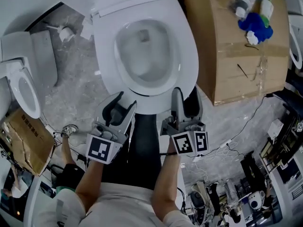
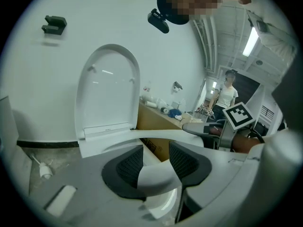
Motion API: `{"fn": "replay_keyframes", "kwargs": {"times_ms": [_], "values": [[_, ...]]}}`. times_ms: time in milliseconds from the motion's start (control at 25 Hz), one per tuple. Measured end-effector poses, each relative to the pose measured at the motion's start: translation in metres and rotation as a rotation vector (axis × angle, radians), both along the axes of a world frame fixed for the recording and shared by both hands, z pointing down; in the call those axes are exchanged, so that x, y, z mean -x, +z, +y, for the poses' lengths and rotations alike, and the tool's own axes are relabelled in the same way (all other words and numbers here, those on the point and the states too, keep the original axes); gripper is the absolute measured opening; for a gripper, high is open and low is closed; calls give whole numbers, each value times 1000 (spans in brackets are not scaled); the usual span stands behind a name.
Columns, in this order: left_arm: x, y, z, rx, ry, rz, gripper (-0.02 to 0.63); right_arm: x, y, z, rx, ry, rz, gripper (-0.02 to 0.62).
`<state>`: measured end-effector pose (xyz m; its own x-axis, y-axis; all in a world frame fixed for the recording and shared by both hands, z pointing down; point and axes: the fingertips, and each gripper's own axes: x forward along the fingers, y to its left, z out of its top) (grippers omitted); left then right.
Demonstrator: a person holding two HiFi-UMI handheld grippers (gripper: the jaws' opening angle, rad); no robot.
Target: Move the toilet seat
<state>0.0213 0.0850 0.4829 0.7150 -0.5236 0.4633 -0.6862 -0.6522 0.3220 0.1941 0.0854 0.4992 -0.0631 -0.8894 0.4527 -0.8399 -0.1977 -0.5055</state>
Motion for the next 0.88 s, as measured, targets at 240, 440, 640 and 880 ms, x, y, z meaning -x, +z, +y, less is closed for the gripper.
{"fn": "replay_keyframes", "kwargs": {"times_ms": [240,440,640,880], "values": [[-6,-9,1,11,3,14,141,2,-15,-12,-4,18,-6,319],[-3,-17,-8,24,-54,30,115,2,-24,-19,-10,34,-11,319],[2,-30,-20,-4,-99,31,94,3,-34,-26,-21,84,-33,321],[4,-44,-34,-37,-121,12,89,14,-71,-43,-51,-23,387,200]]}}
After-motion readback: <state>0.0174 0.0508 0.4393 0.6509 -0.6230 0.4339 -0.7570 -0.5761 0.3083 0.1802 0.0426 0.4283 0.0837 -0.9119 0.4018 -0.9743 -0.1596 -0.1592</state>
